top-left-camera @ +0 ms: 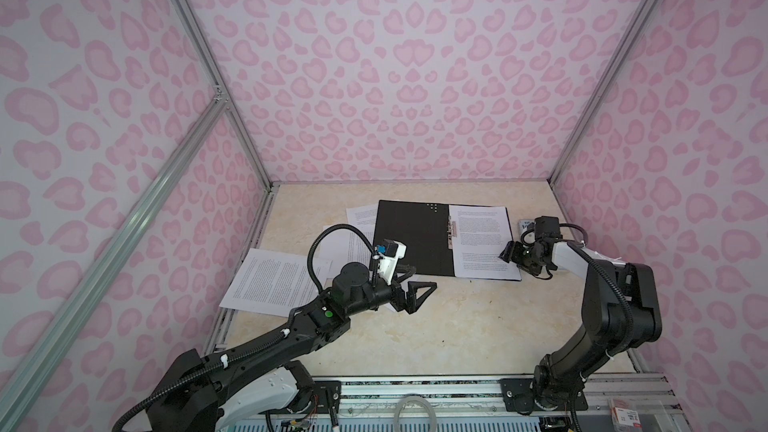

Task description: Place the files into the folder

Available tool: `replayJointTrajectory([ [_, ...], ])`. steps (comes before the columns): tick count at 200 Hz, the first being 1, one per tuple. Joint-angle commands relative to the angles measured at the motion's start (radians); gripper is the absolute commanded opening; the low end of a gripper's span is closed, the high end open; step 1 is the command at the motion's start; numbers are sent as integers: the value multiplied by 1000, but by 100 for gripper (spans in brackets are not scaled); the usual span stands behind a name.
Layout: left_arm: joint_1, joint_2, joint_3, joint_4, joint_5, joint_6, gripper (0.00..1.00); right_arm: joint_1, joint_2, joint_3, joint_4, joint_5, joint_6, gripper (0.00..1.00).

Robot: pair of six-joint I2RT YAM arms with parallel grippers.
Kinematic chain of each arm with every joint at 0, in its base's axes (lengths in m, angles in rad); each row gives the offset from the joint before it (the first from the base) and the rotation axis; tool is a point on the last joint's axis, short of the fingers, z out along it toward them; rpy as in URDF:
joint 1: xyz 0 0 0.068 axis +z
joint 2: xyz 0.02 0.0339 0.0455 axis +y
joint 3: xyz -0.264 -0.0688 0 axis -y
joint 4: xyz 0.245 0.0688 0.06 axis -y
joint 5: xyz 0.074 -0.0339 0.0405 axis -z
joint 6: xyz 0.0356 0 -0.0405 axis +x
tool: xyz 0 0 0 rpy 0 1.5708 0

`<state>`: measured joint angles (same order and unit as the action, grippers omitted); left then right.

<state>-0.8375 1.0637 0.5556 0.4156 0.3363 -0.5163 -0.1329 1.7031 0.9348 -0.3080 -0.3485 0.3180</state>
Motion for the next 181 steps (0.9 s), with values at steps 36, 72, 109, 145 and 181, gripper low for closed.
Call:
replayJointTrajectory([
  [36, 0, 1, 13, 16, 4, 4, 97, 4, -19, -26, -1, 6, -3, 73],
  [72, 1, 2, 13, 16, 7, 2, 97, 9, -49, -39, 14, 11, -7, 73],
  [109, 1, 3, 15, 15, 7, 2, 97, 12, -23, -35, 15, -23, -9, 73],
  [145, 1, 1, 13, 14, 4, 6, 97, 12, 1, -35, 18, -31, -3, 73],
  [181, 1, 1, 13, 13, 2, 7, 97, 15, -9, -50, 26, -62, -2, 73],
])
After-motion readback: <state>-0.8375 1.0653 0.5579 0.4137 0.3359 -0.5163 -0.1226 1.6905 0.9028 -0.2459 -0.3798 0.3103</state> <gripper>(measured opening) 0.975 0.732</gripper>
